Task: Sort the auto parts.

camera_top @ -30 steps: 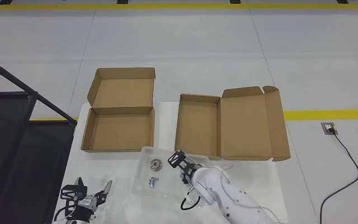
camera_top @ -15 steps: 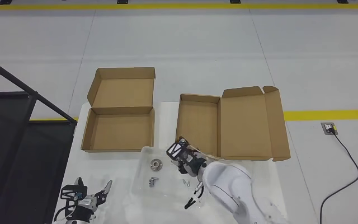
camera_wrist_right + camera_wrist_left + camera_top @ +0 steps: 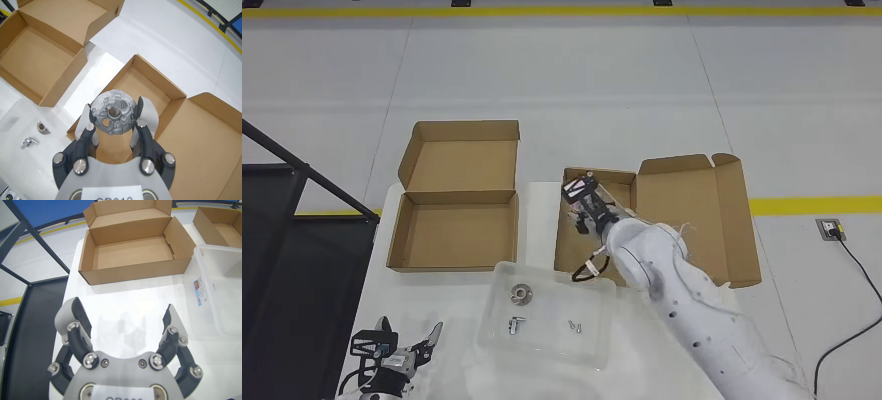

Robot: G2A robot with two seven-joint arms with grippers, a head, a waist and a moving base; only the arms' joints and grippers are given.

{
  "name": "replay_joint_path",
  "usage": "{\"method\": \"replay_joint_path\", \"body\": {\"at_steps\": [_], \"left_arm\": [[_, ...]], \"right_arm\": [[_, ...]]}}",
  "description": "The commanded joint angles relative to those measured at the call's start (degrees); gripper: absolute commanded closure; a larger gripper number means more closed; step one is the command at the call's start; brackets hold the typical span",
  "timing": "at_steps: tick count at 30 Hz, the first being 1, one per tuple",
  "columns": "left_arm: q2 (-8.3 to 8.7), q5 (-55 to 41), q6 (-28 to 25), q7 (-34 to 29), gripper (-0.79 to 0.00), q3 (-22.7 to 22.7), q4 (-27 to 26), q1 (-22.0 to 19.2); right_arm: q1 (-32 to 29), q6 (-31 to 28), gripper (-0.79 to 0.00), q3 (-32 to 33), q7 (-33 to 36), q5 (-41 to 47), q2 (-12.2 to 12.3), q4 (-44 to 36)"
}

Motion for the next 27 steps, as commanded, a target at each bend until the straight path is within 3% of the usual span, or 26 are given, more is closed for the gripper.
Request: {"method": "replay_joint_path", "body": {"at_steps": [1, 4, 17, 20, 27], "left_arm": [[0.00, 0.0, 0.0, 0.0, -0.785, 0.0, 0.0, 0.0], [0.00, 0.0, 0.0, 0.0, -0.785, 0.0, 0.0, 0.0], [0.00, 0.0, 0.0, 0.0, -0.785, 0.0, 0.0, 0.0], [0.00, 0.0, 0.0, 0.0, -0.785, 0.0, 0.0, 0.0], [0.00, 0.0, 0.0, 0.0, -0.785, 0.0, 0.0, 0.0]], "right_arm": [[2.8, 0.0, 0.000, -1.1, -1.9, 1.5, -0.9, 6.0], [4.9, -0.5, 0.000, -2.3, -4.8, 1.6, -1.8, 9.3], [4.5, -0.6, 0.000, -2.3, -5.2, 1.6, -1.8, 9.3], [5.3, 3.1, 0.000, -2.8, -3.7, 1.6, -2.5, 12.4], [11.3, 2.3, 0.000, -5.2, -6.4, 8.9, -6.1, 27.8]]}}
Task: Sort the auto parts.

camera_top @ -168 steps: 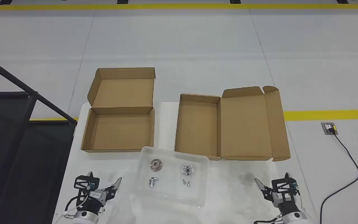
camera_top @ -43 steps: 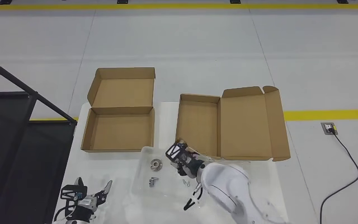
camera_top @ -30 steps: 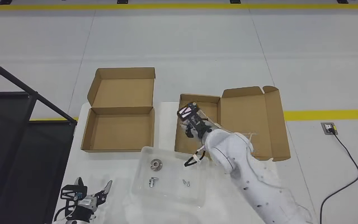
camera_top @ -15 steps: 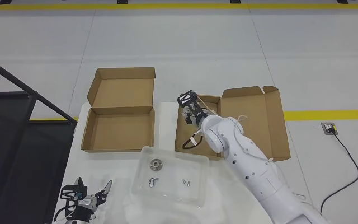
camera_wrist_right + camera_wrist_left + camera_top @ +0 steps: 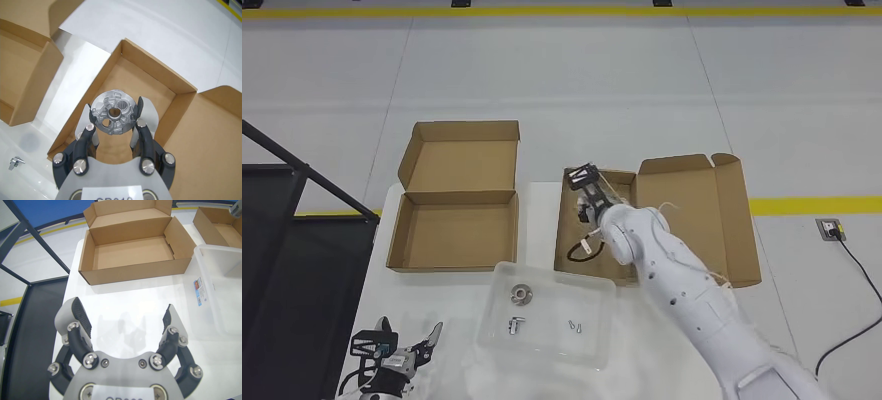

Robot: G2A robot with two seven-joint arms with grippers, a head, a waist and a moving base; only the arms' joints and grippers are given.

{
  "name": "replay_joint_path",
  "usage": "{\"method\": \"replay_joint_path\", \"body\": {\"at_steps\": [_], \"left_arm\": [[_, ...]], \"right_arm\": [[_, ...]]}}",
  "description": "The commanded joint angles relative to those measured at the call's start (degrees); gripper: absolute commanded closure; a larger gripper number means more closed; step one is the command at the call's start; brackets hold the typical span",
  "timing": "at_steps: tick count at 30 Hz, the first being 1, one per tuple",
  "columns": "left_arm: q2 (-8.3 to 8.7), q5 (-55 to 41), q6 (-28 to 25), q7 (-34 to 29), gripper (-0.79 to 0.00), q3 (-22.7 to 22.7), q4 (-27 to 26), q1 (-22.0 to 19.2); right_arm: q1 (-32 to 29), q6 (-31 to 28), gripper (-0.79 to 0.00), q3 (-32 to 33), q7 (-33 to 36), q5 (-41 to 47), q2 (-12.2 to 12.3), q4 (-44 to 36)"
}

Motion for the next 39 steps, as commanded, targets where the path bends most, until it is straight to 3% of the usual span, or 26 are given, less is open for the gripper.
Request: {"method": "replay_joint_path", "body": {"at_steps": [1, 13, 31, 32, 33, 35, 36, 38, 39], "left_arm": [[0.00, 0.0, 0.0, 0.0, -0.785, 0.0, 0.0, 0.0], [0.00, 0.0, 0.0, 0.0, -0.785, 0.0, 0.0, 0.0], [0.00, 0.0, 0.0, 0.0, -0.785, 0.0, 0.0, 0.0], [0.00, 0.0, 0.0, 0.0, -0.785, 0.0, 0.0, 0.0], [0.00, 0.0, 0.0, 0.0, -0.785, 0.0, 0.0, 0.0], [0.00, 0.0, 0.0, 0.0, -0.785, 0.0, 0.0, 0.0], [0.00, 0.0, 0.0, 0.0, -0.785, 0.0, 0.0, 0.0], [0.00, 0.0, 0.0, 0.0, -0.785, 0.0, 0.0, 0.0], [0.00, 0.0, 0.0, 0.0, -0.785, 0.0, 0.0, 0.0]], "right_arm": [[1.7, -1.1, 0.000, -0.4, -1.2, 2.1, -1.0, 5.5], [8.0, -3.3, 0.000, -3.7, -6.3, 6.8, -6.7, 23.8], [10.9, -2.6, 0.000, -6.0, -9.1, 7.7, -12.5, 35.1], [11.0, -2.6, -0.025, -6.0, -9.1, 7.8, -12.7, 35.6], [11.1, -2.6, -0.194, -6.0, -9.1, 7.8, -12.9, 35.9], [11.3, -2.6, -0.422, -5.8, -9.3, 8.1, -13.2, 36.6], [11.3, -2.7, -0.576, -5.7, -9.5, 8.2, -13.3, 36.9], [11.5, -2.6, -0.748, -5.6, -10.0, 8.4, -13.5, 37.5], [11.6, -2.5, -0.785, -5.5, -10.2, 8.5, -13.5, 37.7]]}}
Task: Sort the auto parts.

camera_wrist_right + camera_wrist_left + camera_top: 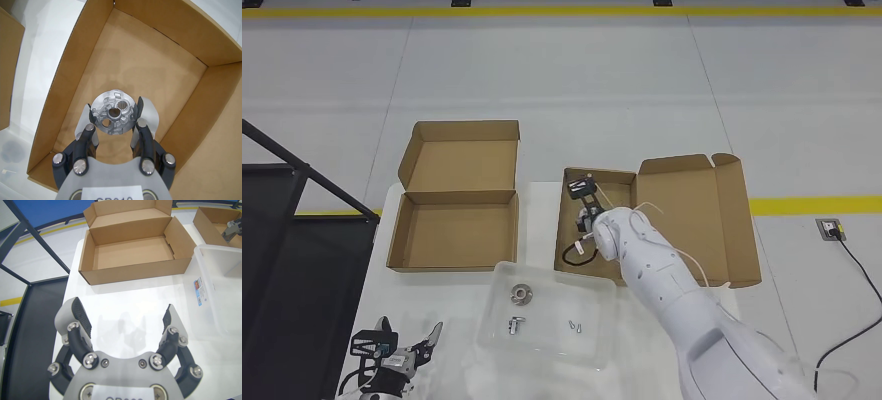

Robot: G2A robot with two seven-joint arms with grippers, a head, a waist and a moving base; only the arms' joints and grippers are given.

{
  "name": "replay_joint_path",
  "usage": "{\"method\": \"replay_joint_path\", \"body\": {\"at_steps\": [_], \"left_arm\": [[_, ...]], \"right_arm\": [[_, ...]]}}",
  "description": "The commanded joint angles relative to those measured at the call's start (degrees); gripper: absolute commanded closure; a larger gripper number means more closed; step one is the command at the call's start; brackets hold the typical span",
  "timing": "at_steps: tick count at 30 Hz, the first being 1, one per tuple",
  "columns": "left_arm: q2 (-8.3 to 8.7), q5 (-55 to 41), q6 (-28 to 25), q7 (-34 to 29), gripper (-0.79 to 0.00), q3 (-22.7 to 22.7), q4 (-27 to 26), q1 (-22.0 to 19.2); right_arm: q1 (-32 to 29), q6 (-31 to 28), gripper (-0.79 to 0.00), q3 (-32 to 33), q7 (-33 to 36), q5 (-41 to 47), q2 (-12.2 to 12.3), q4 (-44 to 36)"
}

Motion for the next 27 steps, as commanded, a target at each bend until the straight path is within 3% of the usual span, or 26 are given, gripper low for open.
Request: {"method": "replay_joint_path", "body": {"at_steps": [1, 11, 27], "left_arm": [[0.00, 0.0, 0.0, 0.0, -0.785, 0.0, 0.0, 0.0], [0.00, 0.0, 0.0, 0.0, -0.785, 0.0, 0.0, 0.0], [0.00, 0.0, 0.0, 0.0, -0.785, 0.0, 0.0, 0.0]], "right_arm": [[0.2, 0.0, -0.785, 0.1, -0.4, 0.0, -0.1, 0.4], [1.1, -0.9, -0.785, 1.2, -2.3, 0.6, 0.0, 1.3], [-0.1, -15.0, -0.785, 2.9, -14.6, -2.4, 3.6, -6.1]]}}
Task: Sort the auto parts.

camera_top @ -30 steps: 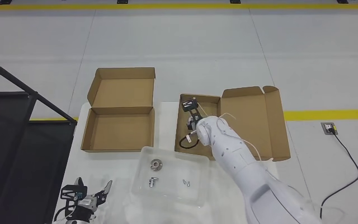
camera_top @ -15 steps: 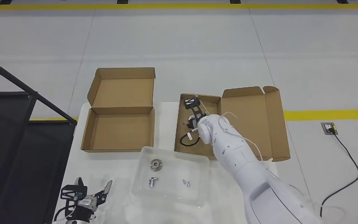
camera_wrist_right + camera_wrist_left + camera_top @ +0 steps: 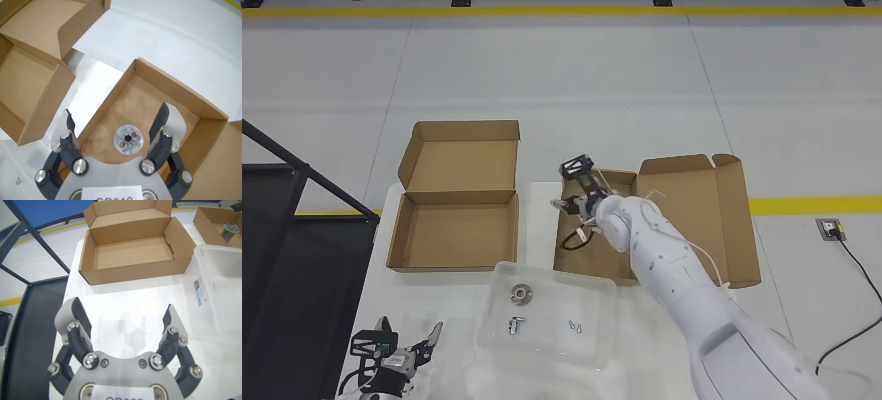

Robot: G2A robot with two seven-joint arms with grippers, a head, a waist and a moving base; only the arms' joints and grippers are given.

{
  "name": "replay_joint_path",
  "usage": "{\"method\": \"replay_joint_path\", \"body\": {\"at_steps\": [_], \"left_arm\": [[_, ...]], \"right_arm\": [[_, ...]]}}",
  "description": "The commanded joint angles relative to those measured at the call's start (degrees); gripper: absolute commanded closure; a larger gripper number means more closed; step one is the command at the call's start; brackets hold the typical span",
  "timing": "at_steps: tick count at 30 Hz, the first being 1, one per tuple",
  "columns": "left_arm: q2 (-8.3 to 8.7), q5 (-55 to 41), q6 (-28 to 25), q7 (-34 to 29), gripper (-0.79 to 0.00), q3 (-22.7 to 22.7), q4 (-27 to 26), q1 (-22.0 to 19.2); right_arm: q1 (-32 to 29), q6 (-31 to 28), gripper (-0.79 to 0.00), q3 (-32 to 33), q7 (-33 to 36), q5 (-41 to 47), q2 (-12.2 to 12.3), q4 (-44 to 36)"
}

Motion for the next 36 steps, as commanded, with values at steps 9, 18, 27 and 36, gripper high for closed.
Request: {"method": "replay_joint_path", "body": {"at_steps": [9, 18, 27, 36], "left_arm": [[0.00, 0.0, 0.0, 0.0, -0.785, 0.0, 0.0, 0.0], [0.00, 0.0, 0.0, 0.0, -0.785, 0.0, 0.0, 0.0], [0.00, 0.0, 0.0, 0.0, -0.785, 0.0, 0.0, 0.0], [0.00, 0.0, 0.0, 0.0, -0.785, 0.0, 0.0, 0.0]], "right_arm": [[-7.4, -7.6, -0.785, 1.4, 1.1, -7.8, 4.6, -19.0], [-22.6, -17.8, -0.785, 10.0, 13.9, -15.3, 11.7, -49.2], [-31.8, -24.3, -0.785, 14.4, 29.1, -16.5, 14.7, -64.2], [-31.8, -24.3, -0.785, 14.4, 29.1, -16.5, 14.7, -64.2]]}}
